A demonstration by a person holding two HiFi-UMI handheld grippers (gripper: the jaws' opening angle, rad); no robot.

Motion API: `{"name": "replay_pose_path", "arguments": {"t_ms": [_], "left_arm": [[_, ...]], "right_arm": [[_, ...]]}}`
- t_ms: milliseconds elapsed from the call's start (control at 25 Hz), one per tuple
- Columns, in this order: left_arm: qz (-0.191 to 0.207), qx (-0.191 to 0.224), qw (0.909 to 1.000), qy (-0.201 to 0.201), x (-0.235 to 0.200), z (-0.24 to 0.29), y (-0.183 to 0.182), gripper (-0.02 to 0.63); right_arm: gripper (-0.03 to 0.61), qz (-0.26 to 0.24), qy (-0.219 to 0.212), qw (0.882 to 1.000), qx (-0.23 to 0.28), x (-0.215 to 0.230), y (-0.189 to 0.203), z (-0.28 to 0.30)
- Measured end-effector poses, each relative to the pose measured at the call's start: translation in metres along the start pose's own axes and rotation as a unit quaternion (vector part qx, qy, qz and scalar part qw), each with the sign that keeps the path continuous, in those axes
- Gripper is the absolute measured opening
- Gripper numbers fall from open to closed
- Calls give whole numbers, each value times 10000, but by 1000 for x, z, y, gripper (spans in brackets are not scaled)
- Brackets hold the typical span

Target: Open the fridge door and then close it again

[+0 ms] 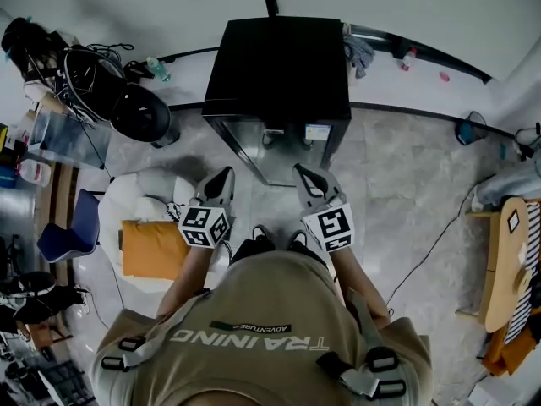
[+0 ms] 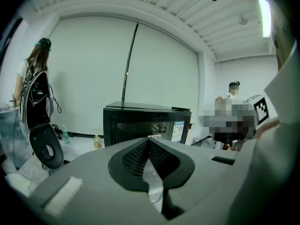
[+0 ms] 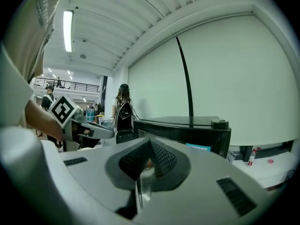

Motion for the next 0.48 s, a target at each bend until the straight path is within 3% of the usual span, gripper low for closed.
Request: {"name": "replay_pose_path", "arguments": {"t_ms": [160,480], "left_arm": [[365,-14,9993,10,13,-9,-7,0],[388,57,9990,208,12,-20,-2,1]], "right_arm": [[-5,12,22,9999,139,-2,-7,-10],[-5,-85,-6,9998,182,-20,-12,-17]]}}
Point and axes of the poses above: the fingertips, and each gripper's own axes: z forward along the fingers, x to its right, y out of its underside, the point moved 10 cm from there along -z, backward along the fingers, and after that the axes turned 4 degrees about z, right-handed, at the moved point
